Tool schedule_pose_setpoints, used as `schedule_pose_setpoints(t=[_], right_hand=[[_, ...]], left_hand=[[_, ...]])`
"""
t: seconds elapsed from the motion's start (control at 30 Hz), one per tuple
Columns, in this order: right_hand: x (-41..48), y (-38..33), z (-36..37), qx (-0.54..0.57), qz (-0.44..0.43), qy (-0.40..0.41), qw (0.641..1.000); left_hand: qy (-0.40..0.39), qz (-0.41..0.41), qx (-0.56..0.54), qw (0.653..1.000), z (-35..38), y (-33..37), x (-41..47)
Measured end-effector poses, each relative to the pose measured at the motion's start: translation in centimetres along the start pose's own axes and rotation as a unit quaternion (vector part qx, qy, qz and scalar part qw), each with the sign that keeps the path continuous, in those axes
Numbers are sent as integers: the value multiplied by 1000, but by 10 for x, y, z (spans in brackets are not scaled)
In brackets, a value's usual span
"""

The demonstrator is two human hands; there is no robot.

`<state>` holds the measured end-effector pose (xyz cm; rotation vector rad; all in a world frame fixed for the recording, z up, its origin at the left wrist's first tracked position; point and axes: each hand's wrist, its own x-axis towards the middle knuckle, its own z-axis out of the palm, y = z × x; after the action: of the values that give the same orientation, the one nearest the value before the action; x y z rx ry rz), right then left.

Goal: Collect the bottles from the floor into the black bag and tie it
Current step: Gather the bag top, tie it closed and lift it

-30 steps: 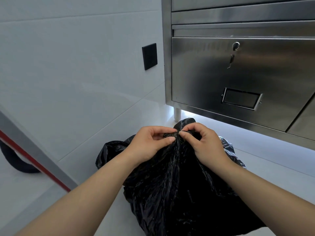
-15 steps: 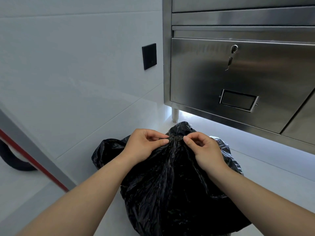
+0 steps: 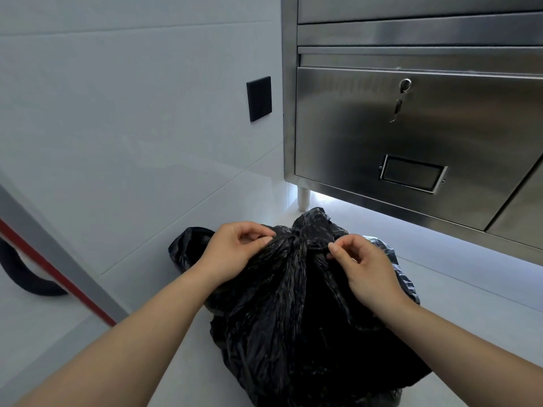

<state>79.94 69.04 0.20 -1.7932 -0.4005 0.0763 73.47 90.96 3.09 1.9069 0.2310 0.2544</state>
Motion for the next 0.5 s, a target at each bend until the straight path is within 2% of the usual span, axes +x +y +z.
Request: schedule_pose_setpoints(t=[0.07, 0.17, 0.33, 0.5], right_hand=[[2, -7, 4, -8, -22, -3, 1000], [2, -11, 9, -10, -13, -20, 1000], [-5, -12, 13, -13, -2, -32, 999], [-2, -15, 12, -36, -16, -23, 999]], left_hand=[[5, -1, -7, 1000, 3, 2, 1], [11, -33, -31, 999, 10, 0, 0], [18, -98, -137, 986, 20, 2, -3], [11, -64, -105, 992, 30, 6, -7]])
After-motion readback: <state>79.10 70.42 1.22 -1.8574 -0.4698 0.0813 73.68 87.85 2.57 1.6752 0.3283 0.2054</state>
